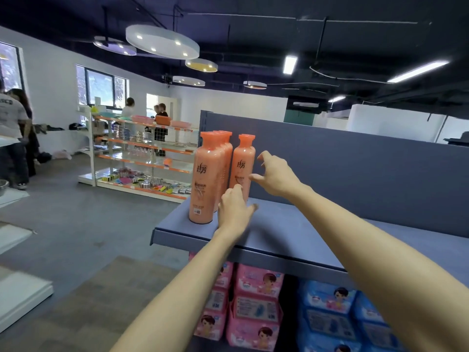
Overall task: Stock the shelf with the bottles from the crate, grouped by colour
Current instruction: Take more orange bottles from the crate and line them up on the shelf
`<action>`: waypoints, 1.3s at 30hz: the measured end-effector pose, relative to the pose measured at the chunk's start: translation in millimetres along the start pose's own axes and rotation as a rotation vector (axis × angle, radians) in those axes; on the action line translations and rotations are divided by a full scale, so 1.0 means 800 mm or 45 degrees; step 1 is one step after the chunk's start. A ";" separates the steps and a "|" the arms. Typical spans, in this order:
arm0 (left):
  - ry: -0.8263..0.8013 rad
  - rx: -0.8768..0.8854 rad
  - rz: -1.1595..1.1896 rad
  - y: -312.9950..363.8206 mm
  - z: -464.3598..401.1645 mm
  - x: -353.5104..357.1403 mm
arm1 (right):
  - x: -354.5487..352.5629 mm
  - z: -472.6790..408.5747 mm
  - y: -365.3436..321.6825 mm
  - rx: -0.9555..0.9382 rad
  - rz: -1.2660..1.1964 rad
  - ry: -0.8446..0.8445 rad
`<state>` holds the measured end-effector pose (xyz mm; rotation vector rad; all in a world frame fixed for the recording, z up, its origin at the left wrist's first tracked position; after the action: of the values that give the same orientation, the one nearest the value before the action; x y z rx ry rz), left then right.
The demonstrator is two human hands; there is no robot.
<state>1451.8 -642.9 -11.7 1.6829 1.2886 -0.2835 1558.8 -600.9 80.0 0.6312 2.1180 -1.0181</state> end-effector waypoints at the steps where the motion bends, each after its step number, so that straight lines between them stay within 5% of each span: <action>1: 0.026 0.031 -0.015 0.000 0.014 0.002 | 0.001 0.014 0.003 -0.021 -0.013 -0.014; 9: 0.268 0.122 0.228 0.034 0.122 0.002 | -0.031 0.131 0.022 -0.042 -0.117 -0.035; 14: 0.239 0.230 0.272 0.057 0.204 0.022 | -0.069 0.254 0.073 -0.020 -0.214 -0.024; 27: -0.411 0.233 0.067 0.065 0.406 0.209 | -0.022 0.479 0.285 0.466 -0.275 -0.237; 39: -0.901 0.012 -0.148 -0.035 0.581 0.341 | 0.149 0.636 0.448 0.934 -0.299 -0.573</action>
<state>1702.8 -840.4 -446.4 1.3274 0.8429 -0.8668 1913.1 -792.0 -409.1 0.4236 1.4165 -1.8974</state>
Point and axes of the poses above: each hand's wrist, its own z-axis away from the middle knuckle, its own x-axis out of the palm, y = z × x, the point moved 1 cm from there along -z, towards the middle knuckle, and after that the axes turned 14 degrees about -z, right-handed, at the moved point
